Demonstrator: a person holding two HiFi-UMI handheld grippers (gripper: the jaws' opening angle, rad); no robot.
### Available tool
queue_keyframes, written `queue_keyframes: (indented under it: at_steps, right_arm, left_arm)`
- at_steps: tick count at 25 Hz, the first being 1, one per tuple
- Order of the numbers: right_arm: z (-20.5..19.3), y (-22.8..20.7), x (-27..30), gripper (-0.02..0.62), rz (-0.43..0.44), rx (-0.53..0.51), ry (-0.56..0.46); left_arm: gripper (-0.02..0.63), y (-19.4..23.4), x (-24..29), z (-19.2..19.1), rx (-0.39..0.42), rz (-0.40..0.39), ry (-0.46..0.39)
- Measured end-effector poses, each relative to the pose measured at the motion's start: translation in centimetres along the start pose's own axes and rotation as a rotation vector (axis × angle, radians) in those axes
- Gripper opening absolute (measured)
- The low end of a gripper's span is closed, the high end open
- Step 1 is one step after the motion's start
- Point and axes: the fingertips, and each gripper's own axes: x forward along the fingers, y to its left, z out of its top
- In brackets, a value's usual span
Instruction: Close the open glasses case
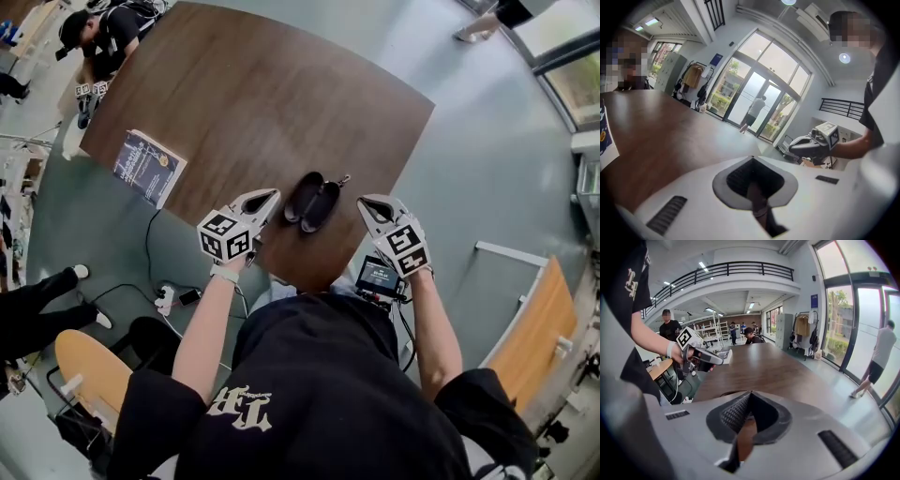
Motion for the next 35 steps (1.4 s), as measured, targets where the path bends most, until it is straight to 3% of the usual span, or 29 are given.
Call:
queue_keyframes:
  at_steps: [8,21,27,35]
  right_arm:
    - [-2.9,-0.9,3.5,-0.012,0.069,0.021,0.073]
    - [-7.4,2.1,10.3,-0.012,0.194,0.057,0.177]
    - [-8.8,3.9,12.0,-0.012,0.241,0.080,0.193]
    - [-11.2,4.5,12.7,-0.012,0.249,0.116,0.235]
  left_arm:
    - [0.006,3.7,3.3,-3.5,-0.026,0.032,0.103]
    - [0.006,7.6,7.3,-8.8,-0.072,0.083,0.240]
    - [0.006,9.0,8.3,-10.8,-0.081,0.120,0.273]
    - [0.006,8.6,8.8,-11.6,-0.075,0.092,0.302]
